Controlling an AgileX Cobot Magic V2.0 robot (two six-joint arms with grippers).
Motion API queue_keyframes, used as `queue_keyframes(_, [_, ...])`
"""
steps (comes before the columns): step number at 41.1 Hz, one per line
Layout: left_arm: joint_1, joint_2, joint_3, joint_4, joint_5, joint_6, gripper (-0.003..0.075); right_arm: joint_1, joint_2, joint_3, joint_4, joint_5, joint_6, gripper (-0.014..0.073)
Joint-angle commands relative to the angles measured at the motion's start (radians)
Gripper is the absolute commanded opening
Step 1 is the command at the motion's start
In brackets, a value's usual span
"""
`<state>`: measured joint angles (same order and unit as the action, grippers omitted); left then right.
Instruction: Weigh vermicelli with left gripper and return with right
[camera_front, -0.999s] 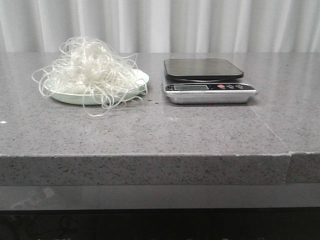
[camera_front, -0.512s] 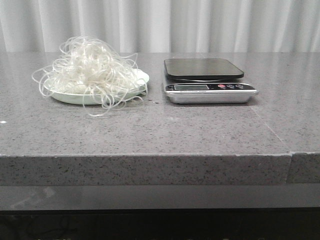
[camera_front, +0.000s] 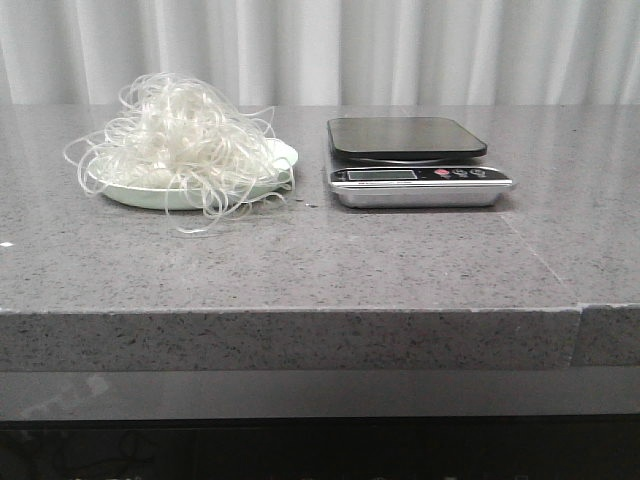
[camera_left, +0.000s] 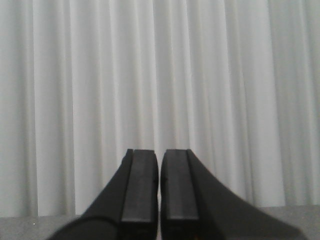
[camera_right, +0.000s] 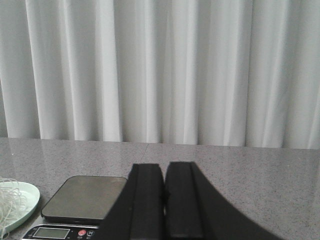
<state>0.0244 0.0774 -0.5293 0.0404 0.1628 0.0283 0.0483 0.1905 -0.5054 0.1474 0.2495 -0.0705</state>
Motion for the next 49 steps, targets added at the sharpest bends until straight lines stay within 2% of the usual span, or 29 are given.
queue_keyframes(1, [-0.005, 0.104, -0.115, -0.005, 0.045, -0.009, 0.0146, 0.004, 0.102, -0.117, -0.009, 0.005, -0.005, 0.0159])
queue_keyframes(6, [-0.005, 0.211, -0.197, -0.005, 0.112, -0.009, 0.0146, 0.004, 0.215, -0.190, -0.010, 0.076, -0.005, 0.0159])
queue_keyframes(26, [-0.005, 0.486, -0.201, -0.005, 0.312, -0.009, 0.0146, 0.004, 0.542, -0.179, -0.035, 0.119, -0.005, 0.0159])
queue_keyframes(40, [-0.005, 0.574, -0.201, -0.005, 0.286, -0.009, 0.0151, 0.004, 0.626, -0.179, -0.039, 0.115, -0.005, 0.0168])
queue_keyframes(42, [-0.005, 0.583, -0.201, -0.005, 0.284, -0.009, 0.0174, 0.004, 0.629, -0.179, -0.039, 0.114, -0.005, 0.0206])
queue_keyframes(45, [-0.005, 0.592, -0.201, -0.005, 0.282, -0.009, 0.0260, 0.004, 0.630, -0.179, -0.040, 0.112, -0.006, 0.0310])
queue_keyframes(47, [-0.005, 0.599, -0.201, -0.005, 0.278, -0.009, 0.0371, 0.004, 0.630, -0.179, -0.041, 0.109, -0.006, 0.0412])
queue_keyframes(49, [-0.005, 0.601, -0.201, -0.005, 0.272, -0.009, 0.0462, 0.004, 0.630, -0.179, -0.041, 0.109, -0.006, 0.0477])
